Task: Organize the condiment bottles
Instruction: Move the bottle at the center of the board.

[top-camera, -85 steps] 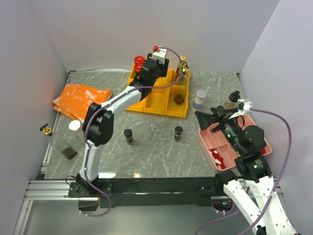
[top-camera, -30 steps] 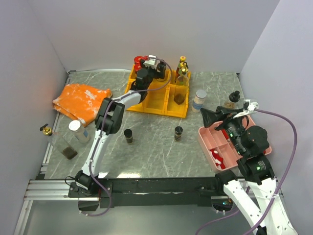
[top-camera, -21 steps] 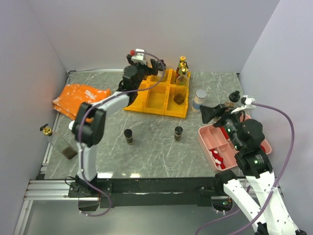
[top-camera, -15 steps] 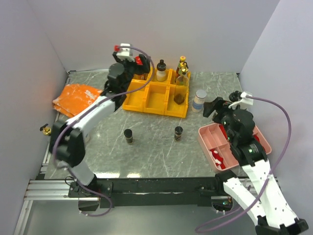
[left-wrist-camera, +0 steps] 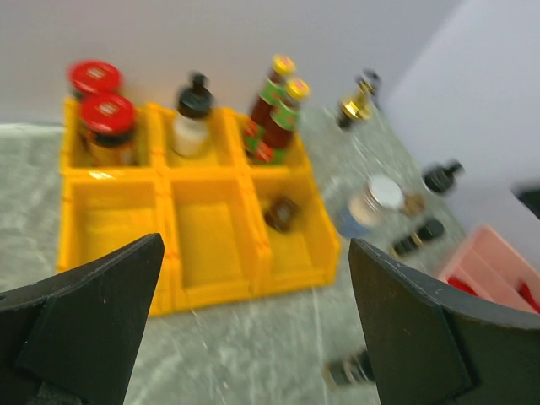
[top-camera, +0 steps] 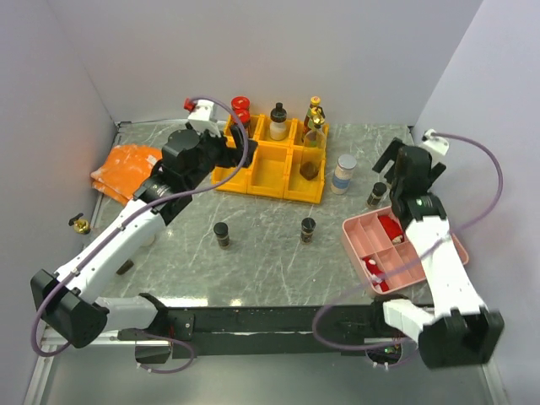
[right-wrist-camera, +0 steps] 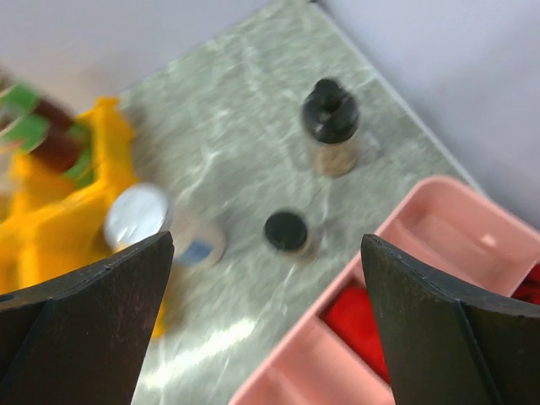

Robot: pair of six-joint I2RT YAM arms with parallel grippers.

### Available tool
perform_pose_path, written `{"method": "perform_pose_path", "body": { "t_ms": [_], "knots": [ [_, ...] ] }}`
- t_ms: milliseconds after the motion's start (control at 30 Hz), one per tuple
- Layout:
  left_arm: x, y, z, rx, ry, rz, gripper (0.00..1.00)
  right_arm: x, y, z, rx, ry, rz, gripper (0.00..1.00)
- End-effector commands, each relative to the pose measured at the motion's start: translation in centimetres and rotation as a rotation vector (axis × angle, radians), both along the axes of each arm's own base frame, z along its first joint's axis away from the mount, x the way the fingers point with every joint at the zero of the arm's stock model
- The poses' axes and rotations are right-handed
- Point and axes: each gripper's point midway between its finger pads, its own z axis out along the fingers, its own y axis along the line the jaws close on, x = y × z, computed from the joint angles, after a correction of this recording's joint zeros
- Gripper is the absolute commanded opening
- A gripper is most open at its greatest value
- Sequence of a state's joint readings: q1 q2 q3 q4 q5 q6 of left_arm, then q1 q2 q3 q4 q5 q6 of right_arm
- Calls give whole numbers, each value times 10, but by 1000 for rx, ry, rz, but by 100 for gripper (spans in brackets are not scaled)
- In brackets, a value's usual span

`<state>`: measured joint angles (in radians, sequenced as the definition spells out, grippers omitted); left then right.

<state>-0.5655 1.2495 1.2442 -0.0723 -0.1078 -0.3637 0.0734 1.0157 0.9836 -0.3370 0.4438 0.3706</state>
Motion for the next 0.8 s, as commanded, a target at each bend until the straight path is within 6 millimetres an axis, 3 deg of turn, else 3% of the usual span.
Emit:
{"method": "perform_pose_path", "body": {
  "t_ms": [0, 33, 67, 133, 200, 233, 300, 333, 367, 433, 500, 533, 667, 767],
  "knots": [
    [-33, -23, -2, -5, 40, -167, 96, 42, -21, -5, -23, 7, -43, 100],
    [-37, -28, -8, 2, 52, -206, 97, 50, -22, -5, -33, 19, -42, 100],
    [-38, -27, -16, 21, 67, -205, 96, 58, -40, -25, -36, 79, -85, 100],
    [-36, -27, -29, 59, 87, -207, 97, 70, -51, -32, -27, 118, -92, 100],
    [-33, -21, -42, 121, 111, -176, 96, 82, -62, -55, -10, 189, -96, 100],
    [-34, -18, -46, 138, 114, -165, 96, 90, -66, -50, -10, 184, -95, 100],
    [-39, -14, -35, 121, 63, -141, 96, 99, -72, -68, 2, 248, -92, 100],
    [-43, -14, -41, 115, 62, -152, 96, 107, -74, -63, 5, 239, -86, 100],
    [-47, -14, -38, 104, 51, -164, 96, 112, -75, -72, 11, 263, -83, 100],
    [-55, -7, -30, 99, 27, -152, 96, 119, -82, -69, 3, 261, -87, 100],
    [-58, 11, -14, 86, -26, -70, 96, 123, -91, -79, 4, 283, -107, 100],
    [-60, 16, -18, 87, -30, -54, 96, 128, -95, -75, 5, 275, -116, 100],
    [-69, 35, 0, 60, -116, 12, 96, 131, -108, -87, 21, 322, -158, 100],
    [-71, 42, 5, 59, -129, 35, 96, 135, -104, -97, 71, 332, -127, 100]
  ]
}}
